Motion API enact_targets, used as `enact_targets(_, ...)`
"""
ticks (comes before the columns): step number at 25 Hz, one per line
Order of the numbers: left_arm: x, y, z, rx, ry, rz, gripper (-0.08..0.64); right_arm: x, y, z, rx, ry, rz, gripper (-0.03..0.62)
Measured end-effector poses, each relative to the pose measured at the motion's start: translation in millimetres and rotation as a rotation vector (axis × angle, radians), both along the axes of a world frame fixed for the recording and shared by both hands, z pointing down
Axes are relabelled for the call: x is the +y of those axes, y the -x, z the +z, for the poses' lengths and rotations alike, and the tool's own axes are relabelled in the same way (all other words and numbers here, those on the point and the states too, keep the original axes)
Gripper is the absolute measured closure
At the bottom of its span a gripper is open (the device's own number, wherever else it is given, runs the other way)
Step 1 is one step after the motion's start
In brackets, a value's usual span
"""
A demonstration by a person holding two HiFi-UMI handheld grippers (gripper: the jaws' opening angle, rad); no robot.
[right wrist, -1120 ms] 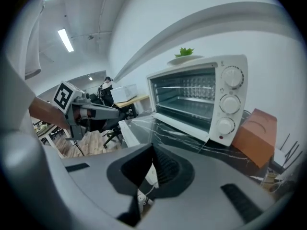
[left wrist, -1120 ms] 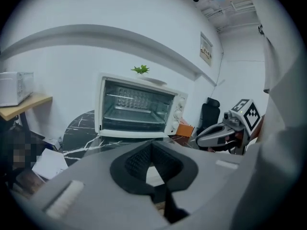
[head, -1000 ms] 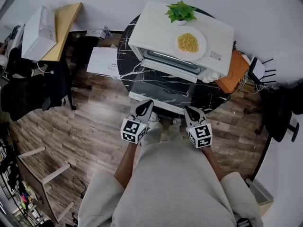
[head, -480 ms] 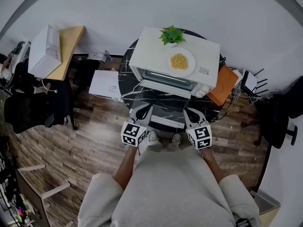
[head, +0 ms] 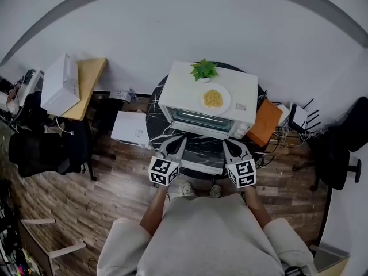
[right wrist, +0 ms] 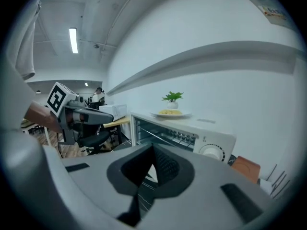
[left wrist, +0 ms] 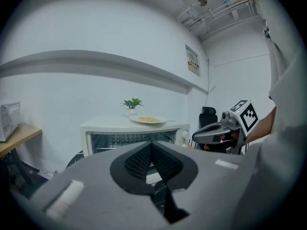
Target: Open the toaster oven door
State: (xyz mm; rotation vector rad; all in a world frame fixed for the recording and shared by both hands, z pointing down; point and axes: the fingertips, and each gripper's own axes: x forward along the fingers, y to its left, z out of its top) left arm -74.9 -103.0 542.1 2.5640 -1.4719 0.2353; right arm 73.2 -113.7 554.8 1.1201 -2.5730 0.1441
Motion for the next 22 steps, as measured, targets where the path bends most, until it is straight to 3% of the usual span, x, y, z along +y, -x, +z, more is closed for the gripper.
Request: enact_targets(22,-27,-1,-11,0.016,-0.014,0.018,0.550,-26,-1,-16,0.009,-0.027,0.034,0.580)
